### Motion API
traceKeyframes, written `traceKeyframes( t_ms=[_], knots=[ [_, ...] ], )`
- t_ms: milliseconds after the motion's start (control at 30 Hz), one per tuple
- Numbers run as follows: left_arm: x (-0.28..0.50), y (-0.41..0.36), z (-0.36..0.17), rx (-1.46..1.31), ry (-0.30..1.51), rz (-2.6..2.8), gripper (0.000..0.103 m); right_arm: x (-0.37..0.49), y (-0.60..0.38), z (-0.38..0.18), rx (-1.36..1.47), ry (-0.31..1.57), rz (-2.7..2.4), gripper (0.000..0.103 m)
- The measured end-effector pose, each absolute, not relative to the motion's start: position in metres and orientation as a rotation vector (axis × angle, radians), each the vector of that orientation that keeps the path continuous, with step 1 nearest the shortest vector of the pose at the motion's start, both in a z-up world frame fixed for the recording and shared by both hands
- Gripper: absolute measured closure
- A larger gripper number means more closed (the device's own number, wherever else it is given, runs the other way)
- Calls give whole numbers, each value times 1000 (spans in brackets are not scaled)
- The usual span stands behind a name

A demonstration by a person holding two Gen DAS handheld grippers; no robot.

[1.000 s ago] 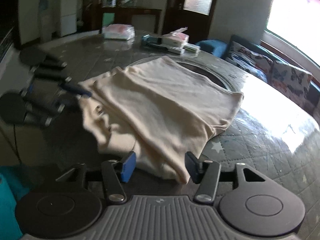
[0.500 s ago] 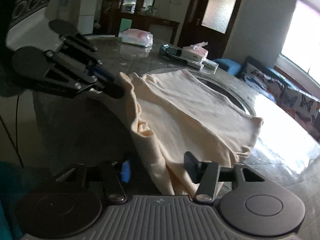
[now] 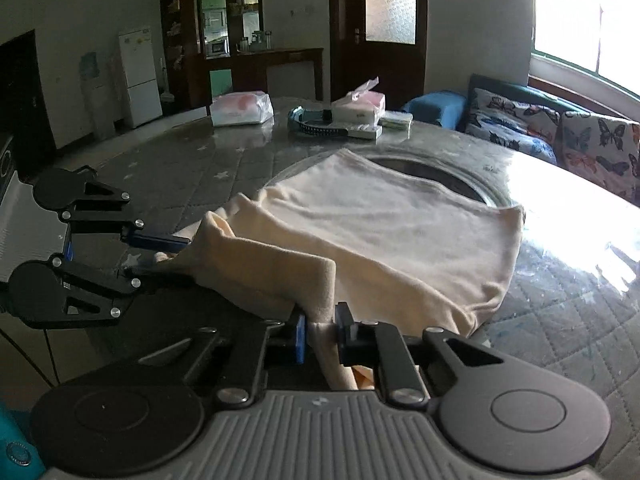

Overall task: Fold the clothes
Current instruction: 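Lift the held hem with both grippers and fold it toward the collar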

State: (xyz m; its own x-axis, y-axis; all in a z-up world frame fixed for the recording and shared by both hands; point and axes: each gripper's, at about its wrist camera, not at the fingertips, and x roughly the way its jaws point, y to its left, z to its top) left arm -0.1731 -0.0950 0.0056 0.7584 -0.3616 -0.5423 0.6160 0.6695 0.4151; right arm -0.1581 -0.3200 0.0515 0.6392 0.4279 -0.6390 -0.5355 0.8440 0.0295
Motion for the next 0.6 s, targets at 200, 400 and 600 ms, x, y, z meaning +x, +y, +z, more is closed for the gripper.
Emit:
traceKeyframes(
  t_ms=[200, 400, 600],
  knots=[
    [-174, -87, 13, 576, 443, -563, 98, -167, -320, 48, -160, 662, 535, 93],
    [-191, -83, 37, 537, 395, -570, 99, -186, -322, 63, -167, 581, 514, 94],
    [-227, -77, 56, 528, 376, -601, 98, -223, -326, 82, -167, 543, 537, 94]
  ],
)
